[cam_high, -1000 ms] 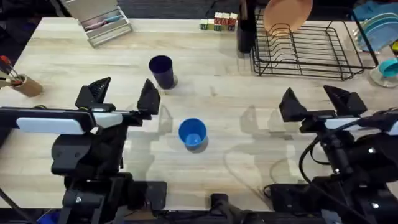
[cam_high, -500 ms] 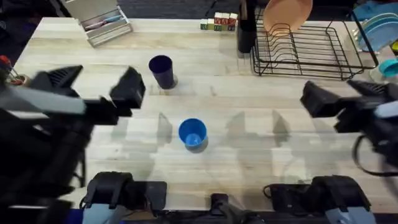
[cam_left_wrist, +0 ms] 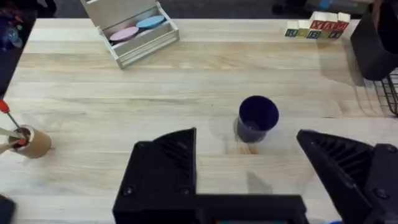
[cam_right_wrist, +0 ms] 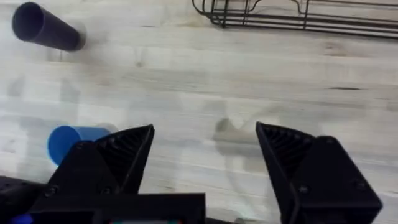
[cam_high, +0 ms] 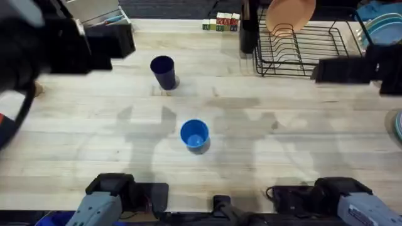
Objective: Pick up the cup on the table and put them onto the rack.
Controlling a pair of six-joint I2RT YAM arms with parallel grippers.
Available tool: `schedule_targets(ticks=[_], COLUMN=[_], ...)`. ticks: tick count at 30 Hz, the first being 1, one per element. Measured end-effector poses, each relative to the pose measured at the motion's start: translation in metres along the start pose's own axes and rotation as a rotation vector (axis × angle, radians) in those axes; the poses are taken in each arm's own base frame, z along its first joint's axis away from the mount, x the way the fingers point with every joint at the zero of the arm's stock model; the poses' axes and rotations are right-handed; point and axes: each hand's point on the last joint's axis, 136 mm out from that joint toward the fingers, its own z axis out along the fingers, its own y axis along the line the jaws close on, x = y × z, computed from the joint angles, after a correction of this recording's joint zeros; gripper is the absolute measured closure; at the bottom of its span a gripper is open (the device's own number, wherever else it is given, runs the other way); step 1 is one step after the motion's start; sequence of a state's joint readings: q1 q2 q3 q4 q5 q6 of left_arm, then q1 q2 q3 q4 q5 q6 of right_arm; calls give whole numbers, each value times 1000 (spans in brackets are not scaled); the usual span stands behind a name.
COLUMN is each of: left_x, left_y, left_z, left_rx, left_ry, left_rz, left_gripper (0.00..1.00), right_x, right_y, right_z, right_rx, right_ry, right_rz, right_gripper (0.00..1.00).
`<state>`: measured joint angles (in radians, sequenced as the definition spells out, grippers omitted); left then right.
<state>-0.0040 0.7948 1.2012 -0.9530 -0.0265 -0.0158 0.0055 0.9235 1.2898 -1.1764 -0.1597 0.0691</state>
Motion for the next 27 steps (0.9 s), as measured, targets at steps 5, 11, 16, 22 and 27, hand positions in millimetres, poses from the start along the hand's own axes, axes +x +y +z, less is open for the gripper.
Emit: schedule_targets(ticks=[5, 11, 16, 22, 27], left_x=[-7, 1, 3, 3, 3], left_y=[-1, -1, -1, -1, 3], left_z=[22, 34, 37, 39, 39], left_rx=[-1, -2, -2, -3, -26], left_ry=[61, 118, 127, 133, 133], left_rz=[2, 4, 4, 4, 6], left_gripper=[7, 7, 7, 7, 7], right_x=[-25, -26, -22, -20, -21], right_y=[8, 15, 18, 20, 24], right_z=[2, 7, 6, 6, 6], right_rx=[-33, -83, -100, -110, -130], right_ry=[34, 71, 87, 95, 92], right_rz=[13, 22, 27, 29, 23], right_gripper=[6, 6, 6, 6, 6])
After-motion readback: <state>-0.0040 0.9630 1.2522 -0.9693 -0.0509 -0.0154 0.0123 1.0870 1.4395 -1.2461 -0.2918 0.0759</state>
